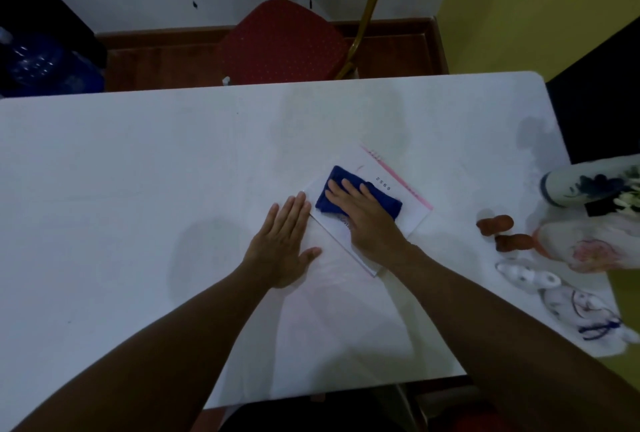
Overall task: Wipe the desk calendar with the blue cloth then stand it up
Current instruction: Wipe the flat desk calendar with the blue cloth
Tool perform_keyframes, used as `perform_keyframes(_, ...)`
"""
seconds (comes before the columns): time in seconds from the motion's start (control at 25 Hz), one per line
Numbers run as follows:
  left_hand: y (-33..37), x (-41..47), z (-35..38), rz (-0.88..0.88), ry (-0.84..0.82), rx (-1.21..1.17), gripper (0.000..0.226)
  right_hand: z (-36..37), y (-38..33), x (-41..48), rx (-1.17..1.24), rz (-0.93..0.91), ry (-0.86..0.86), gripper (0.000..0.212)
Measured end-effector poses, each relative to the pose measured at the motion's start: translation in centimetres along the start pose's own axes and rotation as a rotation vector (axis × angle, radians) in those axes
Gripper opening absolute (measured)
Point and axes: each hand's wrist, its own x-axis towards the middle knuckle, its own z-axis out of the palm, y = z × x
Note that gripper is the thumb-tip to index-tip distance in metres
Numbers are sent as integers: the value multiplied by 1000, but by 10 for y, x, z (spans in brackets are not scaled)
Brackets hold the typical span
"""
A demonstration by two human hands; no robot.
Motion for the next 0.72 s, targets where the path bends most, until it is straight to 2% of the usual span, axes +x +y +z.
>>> perform_keyframes(0.28, 1, -1, 1, 2, 13, 9, 89, 5, 5, -81, -40, -91, 9, 61)
perform_keyframes(0.4, 2, -1, 0, 1, 25, 11, 89, 1, 11, -87, -62, -115, 51, 55)
perform_keyframes(0.6, 2, -1, -1, 0, 22, 11, 89, 5, -3, -31, 6, 132, 87, 60)
perform_keyframes(0.72, 2, -2, -1, -10, 14, 22, 89, 15, -16, -34, 34, 166, 117, 67)
